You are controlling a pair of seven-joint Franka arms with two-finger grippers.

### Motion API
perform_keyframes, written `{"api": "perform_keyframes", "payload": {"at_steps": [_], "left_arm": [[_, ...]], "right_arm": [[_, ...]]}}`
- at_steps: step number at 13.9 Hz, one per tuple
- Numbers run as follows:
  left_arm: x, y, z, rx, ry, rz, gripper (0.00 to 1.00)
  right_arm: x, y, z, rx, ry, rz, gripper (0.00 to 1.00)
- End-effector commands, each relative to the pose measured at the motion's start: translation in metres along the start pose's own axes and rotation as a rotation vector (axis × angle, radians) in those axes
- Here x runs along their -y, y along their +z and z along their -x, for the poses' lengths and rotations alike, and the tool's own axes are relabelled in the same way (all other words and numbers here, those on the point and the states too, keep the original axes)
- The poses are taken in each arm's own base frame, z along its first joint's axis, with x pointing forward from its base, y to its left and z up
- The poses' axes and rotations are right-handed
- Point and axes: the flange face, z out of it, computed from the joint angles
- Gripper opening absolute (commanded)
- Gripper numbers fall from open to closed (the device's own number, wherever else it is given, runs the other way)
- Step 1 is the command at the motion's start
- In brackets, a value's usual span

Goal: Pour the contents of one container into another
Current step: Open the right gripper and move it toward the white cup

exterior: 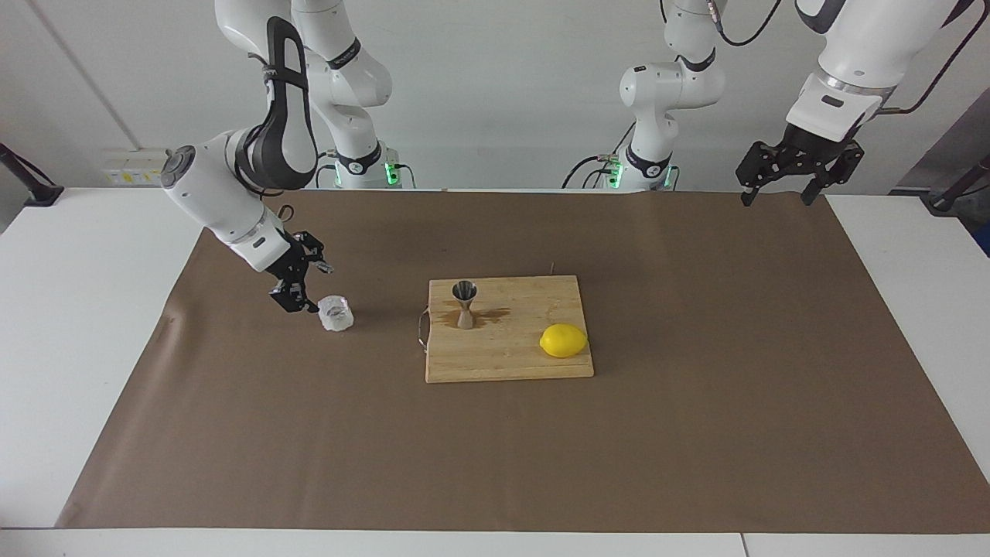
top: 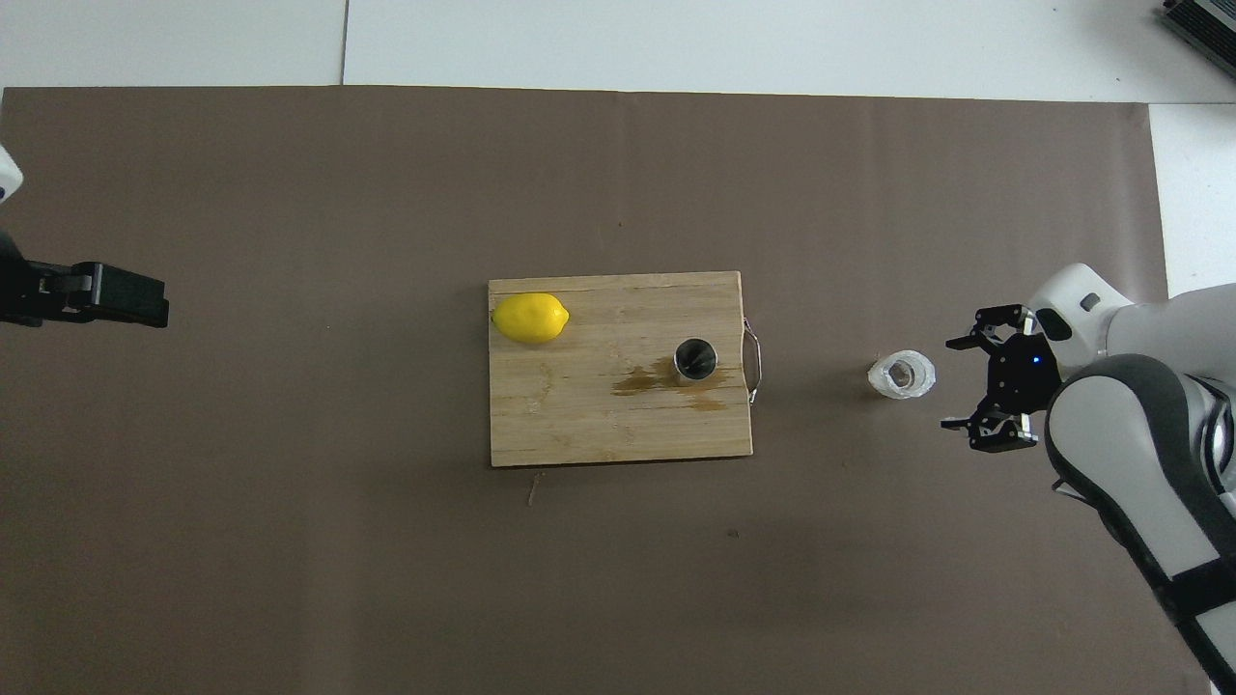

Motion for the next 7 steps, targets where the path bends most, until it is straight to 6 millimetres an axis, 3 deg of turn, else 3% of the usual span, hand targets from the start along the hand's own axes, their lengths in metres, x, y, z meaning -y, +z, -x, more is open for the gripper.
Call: {"api": "perform_keyframes", "payload": {"at_steps": [1,4,7], "left_arm": [[-0.002,-0.004,0.007,0.009,-0.011,0.01,1.0],[-0.002,-0.005,0.008,0.01,0.002,0.007,1.0],[0.005,-0.004,0.015,0.018,0.012,0.005,1.0]], "right_arm": [[-0.006,0.015,0.017,-0.031,-0.024,0.032,1.0],[-0.009,0.038,0.018,-0.04,-0.001,0.039,1.0],[-0.002,0.047,0.022,-0.044,0.014,0.022,1.0]]}}
